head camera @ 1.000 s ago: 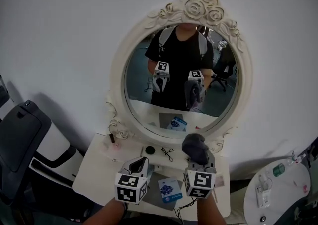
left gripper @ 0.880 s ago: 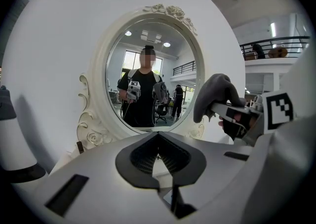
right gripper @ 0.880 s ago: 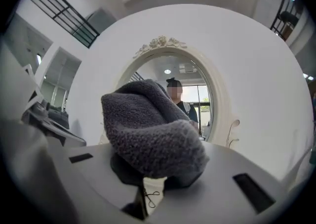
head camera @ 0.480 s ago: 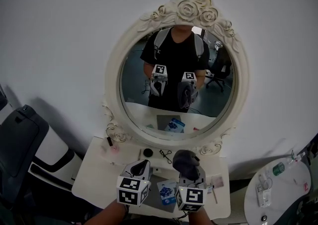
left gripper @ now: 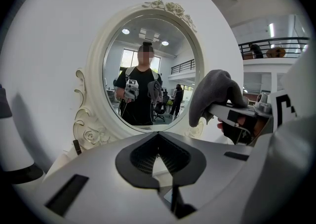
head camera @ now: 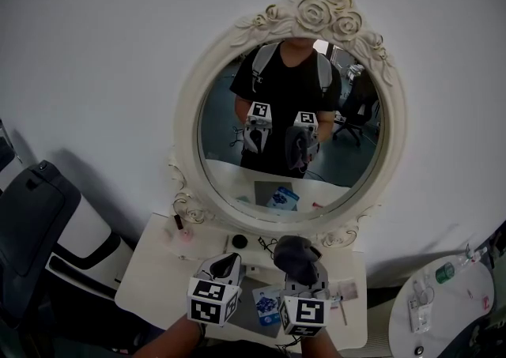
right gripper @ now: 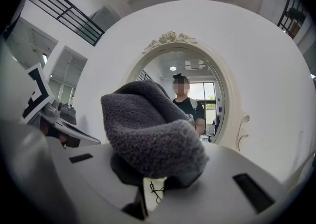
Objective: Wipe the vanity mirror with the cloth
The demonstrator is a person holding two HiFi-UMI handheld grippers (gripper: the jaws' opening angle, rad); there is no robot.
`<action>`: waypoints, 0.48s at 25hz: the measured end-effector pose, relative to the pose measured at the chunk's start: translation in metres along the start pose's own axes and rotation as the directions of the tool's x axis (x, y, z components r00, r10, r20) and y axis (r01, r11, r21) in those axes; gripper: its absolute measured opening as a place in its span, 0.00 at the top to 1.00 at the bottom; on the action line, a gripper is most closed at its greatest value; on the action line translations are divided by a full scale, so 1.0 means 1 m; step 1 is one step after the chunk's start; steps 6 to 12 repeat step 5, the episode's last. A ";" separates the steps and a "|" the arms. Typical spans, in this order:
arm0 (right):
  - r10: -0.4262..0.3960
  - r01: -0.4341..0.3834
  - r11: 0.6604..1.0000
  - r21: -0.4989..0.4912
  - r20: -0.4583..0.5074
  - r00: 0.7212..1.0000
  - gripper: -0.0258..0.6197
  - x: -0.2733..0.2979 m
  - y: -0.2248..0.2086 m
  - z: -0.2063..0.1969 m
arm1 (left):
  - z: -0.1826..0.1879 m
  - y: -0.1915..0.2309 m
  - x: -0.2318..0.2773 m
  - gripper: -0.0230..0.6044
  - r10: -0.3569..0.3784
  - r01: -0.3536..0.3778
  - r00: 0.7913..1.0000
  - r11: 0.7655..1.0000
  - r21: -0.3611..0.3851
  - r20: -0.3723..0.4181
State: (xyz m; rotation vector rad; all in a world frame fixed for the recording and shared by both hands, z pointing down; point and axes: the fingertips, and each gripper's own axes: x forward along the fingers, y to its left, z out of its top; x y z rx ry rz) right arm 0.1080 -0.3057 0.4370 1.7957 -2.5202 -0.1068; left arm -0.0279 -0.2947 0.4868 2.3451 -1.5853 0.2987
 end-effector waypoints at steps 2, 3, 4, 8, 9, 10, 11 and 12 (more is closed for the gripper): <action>0.001 -0.001 1.000 0.005 -0.002 1.000 0.91 -0.001 0.002 0.000 | -0.003 0.002 0.001 0.96 0.002 -0.002 1.000 1.000 0.001 -0.008; 0.001 -0.001 1.000 0.009 -0.003 1.000 0.91 -0.001 0.003 0.000 | -0.005 0.002 0.002 0.96 0.002 -0.002 1.000 1.000 0.002 -0.013; 0.002 -0.002 1.000 0.012 -0.005 1.000 0.91 -0.002 0.003 0.000 | -0.006 0.003 0.002 0.96 0.003 -0.003 1.000 1.000 0.002 -0.017; 0.002 -0.002 1.000 0.016 -0.006 1.000 0.91 -0.002 0.004 0.000 | -0.008 0.003 0.003 0.96 0.003 -0.003 1.000 1.000 0.002 -0.021; 0.002 -0.002 1.000 0.016 -0.006 1.000 0.91 -0.002 0.004 0.000 | -0.008 0.003 0.003 0.96 0.003 -0.003 1.000 1.000 0.002 -0.021; 0.002 -0.002 1.000 0.016 -0.006 1.000 0.91 -0.002 0.004 0.000 | -0.008 0.003 0.003 0.96 0.003 -0.003 1.000 1.000 0.002 -0.021; 0.002 -0.002 1.000 0.016 -0.006 1.000 0.91 -0.002 0.004 0.000 | -0.008 0.003 0.003 0.96 0.003 -0.003 1.000 1.000 0.002 -0.021; 0.002 -0.002 1.000 0.016 -0.006 1.000 0.91 -0.002 0.004 0.000 | -0.008 0.003 0.003 0.96 0.003 -0.003 1.000 1.000 0.002 -0.021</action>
